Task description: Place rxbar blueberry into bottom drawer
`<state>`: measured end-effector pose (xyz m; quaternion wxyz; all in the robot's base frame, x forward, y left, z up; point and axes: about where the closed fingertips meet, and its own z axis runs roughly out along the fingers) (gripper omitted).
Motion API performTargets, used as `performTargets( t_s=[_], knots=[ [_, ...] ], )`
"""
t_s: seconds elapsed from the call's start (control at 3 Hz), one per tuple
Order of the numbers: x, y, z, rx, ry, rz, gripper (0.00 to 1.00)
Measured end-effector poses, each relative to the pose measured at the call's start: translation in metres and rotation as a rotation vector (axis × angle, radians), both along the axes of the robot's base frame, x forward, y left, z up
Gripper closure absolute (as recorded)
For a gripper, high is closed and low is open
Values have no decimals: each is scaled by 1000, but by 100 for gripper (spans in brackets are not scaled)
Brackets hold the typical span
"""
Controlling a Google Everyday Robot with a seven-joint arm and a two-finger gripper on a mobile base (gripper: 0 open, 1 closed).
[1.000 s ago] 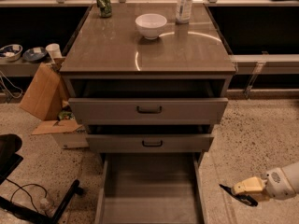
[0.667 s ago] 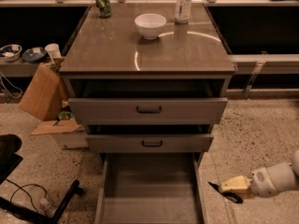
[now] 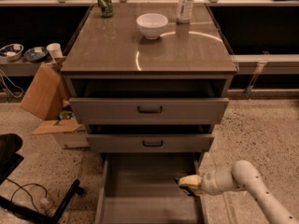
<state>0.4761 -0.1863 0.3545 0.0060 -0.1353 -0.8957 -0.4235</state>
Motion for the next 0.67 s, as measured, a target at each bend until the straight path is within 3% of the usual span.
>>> performTargets(
  t_s=[0.33,0.67],
  knots=[
    [24,33,-40,12,-18,-110,100],
    [32,74,-70,-34,-36,-178,100]
  ],
)
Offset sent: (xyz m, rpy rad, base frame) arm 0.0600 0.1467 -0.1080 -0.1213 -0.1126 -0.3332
